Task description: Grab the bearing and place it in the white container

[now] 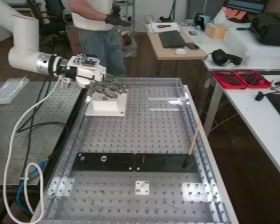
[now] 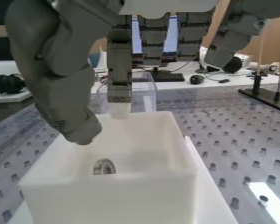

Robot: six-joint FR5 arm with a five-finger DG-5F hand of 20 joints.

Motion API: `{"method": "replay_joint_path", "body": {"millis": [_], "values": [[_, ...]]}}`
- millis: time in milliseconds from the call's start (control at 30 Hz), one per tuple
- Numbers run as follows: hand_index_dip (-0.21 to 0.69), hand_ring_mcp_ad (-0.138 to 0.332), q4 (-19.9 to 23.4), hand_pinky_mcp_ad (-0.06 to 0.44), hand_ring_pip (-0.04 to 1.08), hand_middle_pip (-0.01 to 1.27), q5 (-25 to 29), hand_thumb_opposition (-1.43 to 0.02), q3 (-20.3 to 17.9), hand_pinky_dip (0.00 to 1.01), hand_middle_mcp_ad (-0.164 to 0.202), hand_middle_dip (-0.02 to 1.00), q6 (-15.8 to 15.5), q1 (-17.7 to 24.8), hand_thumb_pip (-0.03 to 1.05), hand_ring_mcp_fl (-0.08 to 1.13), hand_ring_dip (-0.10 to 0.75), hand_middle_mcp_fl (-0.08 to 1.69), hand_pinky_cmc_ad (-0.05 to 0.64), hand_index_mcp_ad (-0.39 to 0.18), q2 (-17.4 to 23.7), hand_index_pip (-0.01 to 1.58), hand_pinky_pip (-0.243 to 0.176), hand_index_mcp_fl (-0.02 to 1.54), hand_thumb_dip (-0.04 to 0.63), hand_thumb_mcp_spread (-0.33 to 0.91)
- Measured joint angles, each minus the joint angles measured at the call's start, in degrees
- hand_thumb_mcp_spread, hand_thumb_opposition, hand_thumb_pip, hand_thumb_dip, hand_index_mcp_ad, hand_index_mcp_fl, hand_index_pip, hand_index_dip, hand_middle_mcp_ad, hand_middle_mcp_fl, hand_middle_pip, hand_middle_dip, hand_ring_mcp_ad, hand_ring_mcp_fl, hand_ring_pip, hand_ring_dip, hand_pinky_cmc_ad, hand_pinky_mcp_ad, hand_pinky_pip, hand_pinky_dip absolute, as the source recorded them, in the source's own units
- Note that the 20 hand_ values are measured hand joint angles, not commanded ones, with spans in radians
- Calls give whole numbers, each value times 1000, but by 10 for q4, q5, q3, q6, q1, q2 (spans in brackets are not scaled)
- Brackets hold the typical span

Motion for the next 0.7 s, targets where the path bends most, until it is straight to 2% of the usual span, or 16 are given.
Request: {"method": "replay_joint_path", "body": {"millis": [267, 367, 500, 567, 633, 700], "values": [[250, 143, -10, 195, 87, 110, 7, -820, 1, 178, 66, 138, 0, -4, 618, 10, 21, 24, 330, -45, 15, 1229, -89, 37, 328, 405], [230, 143, -20, 195, 87, 110, 9, -803, 4, 182, 63, 138, -1, -9, 618, 10, 21, 23, 332, -45, 34, 1164, -89, 19, 316, 393], [216, 152, -39, 197, 84, 110, 6, -791, 14, 204, 63, 138, -4, -30, 618, 9, 21, 24, 330, -49, 80, 1089, -93, 21, 300, 367], [206, 154, -48, 197, 84, 110, -2, -777, 21, 230, 63, 138, -5, -45, 586, 9, 21, 24, 333, -51, 101, 981, -93, 24, 272, 332], [202, 150, -58, 216, 84, 110, -15, -759, 33, 248, 65, 138, -4, -71, 567, 12, 21, 23, 330, -42, 125, 785, -93, 24, 253, 316], [202, 175, -62, 227, 86, 110, -24, -745, 41, 262, 68, 138, -4, -89, 510, 9, 21, 17, 330, -42, 138, 609, -93, 52, 236, 309]]}}
